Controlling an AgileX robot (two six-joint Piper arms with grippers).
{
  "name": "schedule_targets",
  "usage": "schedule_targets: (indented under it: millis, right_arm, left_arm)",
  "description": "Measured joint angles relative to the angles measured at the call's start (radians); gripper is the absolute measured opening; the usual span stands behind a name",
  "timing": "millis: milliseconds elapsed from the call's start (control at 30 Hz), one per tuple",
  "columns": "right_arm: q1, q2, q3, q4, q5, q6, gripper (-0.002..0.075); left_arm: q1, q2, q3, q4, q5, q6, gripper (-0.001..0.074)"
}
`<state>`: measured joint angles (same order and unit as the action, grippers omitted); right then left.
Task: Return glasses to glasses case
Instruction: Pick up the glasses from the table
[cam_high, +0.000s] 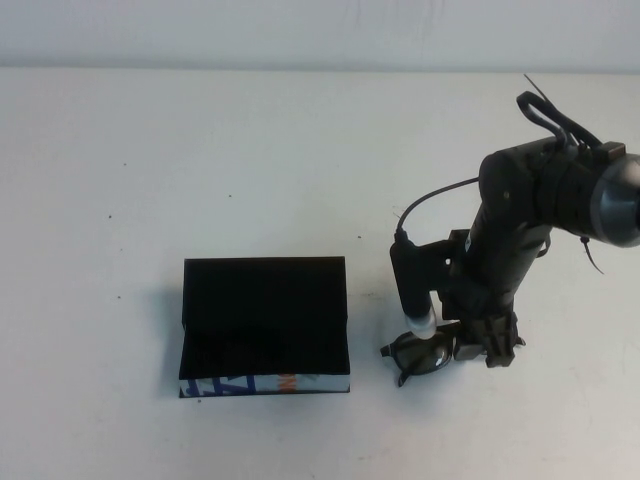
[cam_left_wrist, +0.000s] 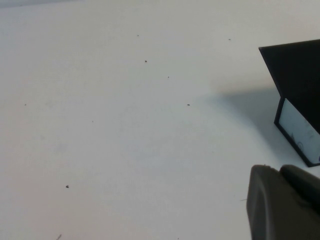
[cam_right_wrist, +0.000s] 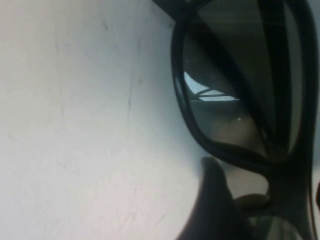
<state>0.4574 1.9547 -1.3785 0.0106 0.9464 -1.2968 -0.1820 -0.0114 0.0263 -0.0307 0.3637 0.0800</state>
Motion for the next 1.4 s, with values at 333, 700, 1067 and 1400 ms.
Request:
schedule_targets:
  millis: [333, 700, 1067, 1400]
  right_arm:
    - [0.0, 0.004, 0.0, -0.002, 0.0, -0.022, 0.0355]
    - [0.002, 0.004, 0.0, -0.002, 0.032, -0.023, 0.0242]
    - [0.002, -0.018, 0.0, -0.002, 0.078, -0.023, 0.0077]
    - [0.042, -0.057, 0.0, -0.002, 0.172, 0.124, 0.0062]
  left_arm:
    - [0.0, 0.0, 0.0, 0.0, 0.0, 0.0, 0.0001]
    - [0.0, 0.0, 0.0, 0.0, 0.0, 0.0, 0.0001]
    - [0.0, 0.0, 0.0, 0.0, 0.0, 0.0, 0.0]
    - [0.0, 0.0, 0.0, 0.0, 0.0, 0.0, 0.0001]
